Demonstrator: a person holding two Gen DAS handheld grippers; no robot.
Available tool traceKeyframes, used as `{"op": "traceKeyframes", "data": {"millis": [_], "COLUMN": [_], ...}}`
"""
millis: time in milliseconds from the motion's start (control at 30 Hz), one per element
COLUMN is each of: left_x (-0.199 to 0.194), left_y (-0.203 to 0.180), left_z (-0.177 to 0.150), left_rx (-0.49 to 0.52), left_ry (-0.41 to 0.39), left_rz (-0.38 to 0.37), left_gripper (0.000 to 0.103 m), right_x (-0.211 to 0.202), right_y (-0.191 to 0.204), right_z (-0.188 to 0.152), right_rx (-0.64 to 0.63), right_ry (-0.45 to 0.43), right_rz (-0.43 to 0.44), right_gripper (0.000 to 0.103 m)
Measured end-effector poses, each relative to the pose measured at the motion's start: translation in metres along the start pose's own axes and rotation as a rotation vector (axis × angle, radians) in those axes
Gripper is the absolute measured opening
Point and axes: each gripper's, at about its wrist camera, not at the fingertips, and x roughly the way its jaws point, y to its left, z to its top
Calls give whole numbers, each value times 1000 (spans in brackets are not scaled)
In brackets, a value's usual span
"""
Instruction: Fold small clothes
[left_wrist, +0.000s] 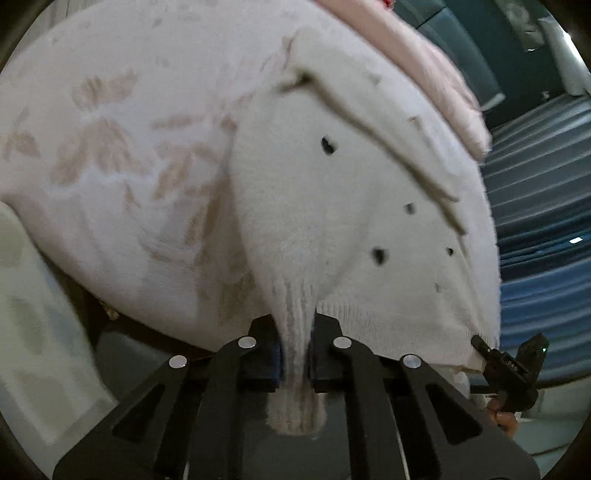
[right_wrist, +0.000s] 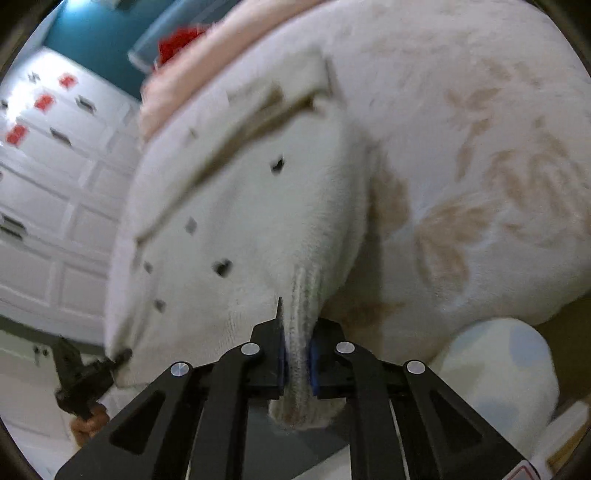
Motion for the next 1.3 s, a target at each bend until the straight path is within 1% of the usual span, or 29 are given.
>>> {"op": "traceKeyframes", "data": {"millis": [67, 133, 167, 233, 300, 367, 433, 467, 500, 533, 567, 600, 667, 700, 733, 767, 800, 833, 867, 900, 933, 967, 1000, 1033, 1100, 1133, 1233, 1267, 1300], "left_x": [-23, -38, -44, -56, -69, -84, -96, -96, -94, -91, -87, -75, -48, -33, -14, 2, 15, 27, 32, 34, 35, 34, 33, 38, 52, 67, 101, 112, 127], "left_y": [-5, -4, -3, -2, -2, -8, -23, -30, -45, -58, -69, -82, -95, -99, -98, -96, -91, -86, -82, -77, -76, -72, -71, -71, -73, -76, -78, -77, -75], "left_z": [-6, -16, -22, -38, -55, -64, -48, -35, -10, 8, 28, 56, 105, 125, 147, 161, 170, 178, 180, 179, 177, 172, 166, 163, 165, 167, 172, 175, 181], "left_rx": [37, 49, 57, 78, 91, 92, 98, 102, 121, 150, 183, 221, 230, 219, 173, 144, 129, 109, 112, 125, 140, 158, 178, 224, 289, 315, 339, 334, 315], "left_ry": [-4, 18, 31, 76, 130, 170, 149, 137, 106, 78, 42, -17, -93, -123, -160, -179, -194, -225, -244, -248, -249, -254, -267, -282, -253, -228, -175, -150, -99], "left_rz": [-5, -20, -19, -30, -35, -66, -96, -104, -127, -123, -95, -61, -15, 4, 20, 36, 86, 163, 197, 207, 197, 197, 204, 216, 245, 265, 294, 304, 304], "left_gripper": [6, 6, 6, 6, 6, 6, 7, 7, 7, 7, 7, 7, 12, 13, 22, 44, 53, 57, 57, 57, 66, 82, 87, 88, 88, 88, 87, 73, 59], "right_x": [-27, -41, -50, -58, -63, -75, -93, -101, -106, -106, -102, -92, -64, -46, -35, -20, -12, -7, -2, 1, 4, 7, 12, 21, 43, 49, 91, 105, 110], "right_y": [-5, -6, -5, -3, 2, 10, 21, 29, 32, 36, 38, 38, 31, 24, 18, 4, -7, -11, -17, -18, -17, -16, -13, -7, 0, 4, 13, 13, 17], "right_z": [-6, -16, -26, -33, -41, -38, -22, -3, 17, 49, 68, 93, 140, 163, 174, 189, 194, 195, 193, 187, 179, 173, 167, 164, 163, 155, 171, 177, 176], "right_rx": [-3, -16, -41, -81, -144, -179, -179, -181, -176, -166, -163, -158, -122, -97, -74, -11, 38, 56, 70, 63, 37, 1, -45, -112, -203, -219, -255, -262, -263], "right_ry": [-26, -9, 27, 96, 197, 240, 204, 156, 116, 72, 43, 1, -94, -145, -187, -264, -299, -306, -306, -305, -300, -292, -281, -261, -215, -199, -136, -121, -109], "right_rz": [10, 11, 6, 1, 2, 20, 88, 135, 179, 234, 250, 244, 216, 175, 136, 74, 45, 31, 28, 39, 43, 25, -7, -58, -129, -146, -204, -240, -266], "right_gripper": [8, 8, 8, 8, 8, 8, 8, 9, 9, 10, 11, 12, 25, 32, 47, 58, 58, 58, 58, 58, 62, 68, 71, 75, 76, 76, 81, 81, 80]}}
